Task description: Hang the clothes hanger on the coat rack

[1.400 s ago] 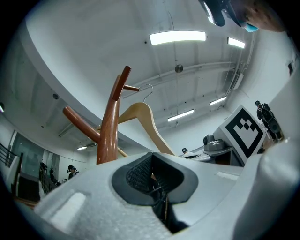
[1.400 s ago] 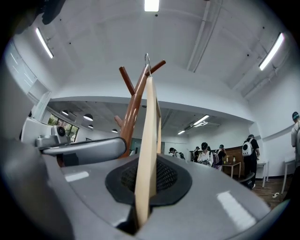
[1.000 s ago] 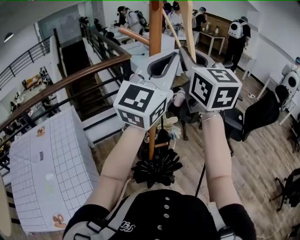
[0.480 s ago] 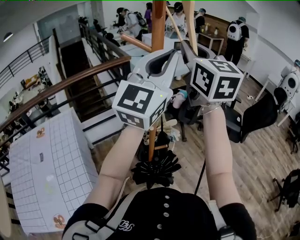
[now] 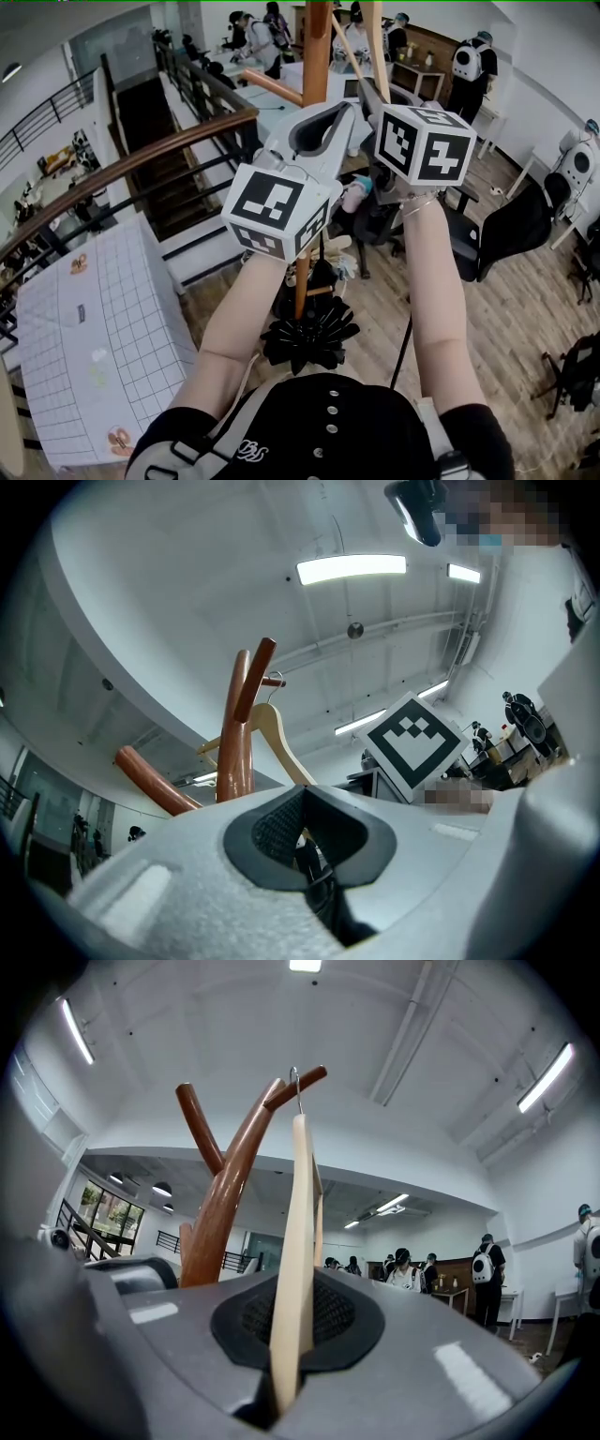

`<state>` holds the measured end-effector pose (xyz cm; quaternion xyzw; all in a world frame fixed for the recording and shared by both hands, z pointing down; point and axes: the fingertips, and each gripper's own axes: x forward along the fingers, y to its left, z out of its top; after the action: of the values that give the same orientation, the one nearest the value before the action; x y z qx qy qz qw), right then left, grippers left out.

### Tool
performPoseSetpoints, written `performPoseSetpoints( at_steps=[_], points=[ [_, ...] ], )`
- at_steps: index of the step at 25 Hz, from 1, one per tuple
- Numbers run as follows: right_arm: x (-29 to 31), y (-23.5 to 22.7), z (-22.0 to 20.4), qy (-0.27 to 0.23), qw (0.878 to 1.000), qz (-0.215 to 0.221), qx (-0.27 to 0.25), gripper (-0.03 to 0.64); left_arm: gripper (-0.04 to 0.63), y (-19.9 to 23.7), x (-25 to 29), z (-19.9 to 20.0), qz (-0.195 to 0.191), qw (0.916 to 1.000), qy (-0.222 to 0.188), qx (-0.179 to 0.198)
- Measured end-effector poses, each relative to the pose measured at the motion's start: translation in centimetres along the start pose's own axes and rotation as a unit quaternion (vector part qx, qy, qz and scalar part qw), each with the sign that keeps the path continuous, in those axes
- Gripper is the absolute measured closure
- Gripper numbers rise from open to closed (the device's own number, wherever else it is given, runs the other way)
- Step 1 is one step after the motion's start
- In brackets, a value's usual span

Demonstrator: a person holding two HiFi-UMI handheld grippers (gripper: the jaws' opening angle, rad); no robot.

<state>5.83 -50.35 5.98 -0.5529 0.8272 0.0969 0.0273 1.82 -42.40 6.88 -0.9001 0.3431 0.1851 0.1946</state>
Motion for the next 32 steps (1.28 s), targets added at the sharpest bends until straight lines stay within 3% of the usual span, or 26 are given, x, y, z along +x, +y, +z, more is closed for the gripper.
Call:
performPoseSetpoints(
  at_steps=[7,17,21,27,32],
  points=[
    [0.2,0.4,-0.7,0.007,1.000,-0.001,-0.006,0.601,0.597,0.6,-0.5,-0.5,0.010,0.9999,0.003,-0.005],
    [-1.7,2.9,0.1,-0.028,0.999,0.040,0.010,0.551,0.597,0.8,-1.4,-1.1,0.019,0.9998,0.011,0.001],
    [-3.0,3.9,0.3,-0.037,0.997,0.058,0.024,0.471,0.596,0.4,-1.8,-2.4,0.015,0.9994,0.029,-0.005],
    [-4.8,5.0,-0.2,-0.056,0.995,0.073,0.034,0.442,0.596,-0.5,-3.4,-3.0,0.017,0.9993,0.032,-0.006],
    [-6.8,5.9,-0.2,-0.074,0.994,0.078,0.031,0.348,0.595,-1.8,-4.6,-3.9,0.011,0.9989,0.046,-0.010]
  ],
)
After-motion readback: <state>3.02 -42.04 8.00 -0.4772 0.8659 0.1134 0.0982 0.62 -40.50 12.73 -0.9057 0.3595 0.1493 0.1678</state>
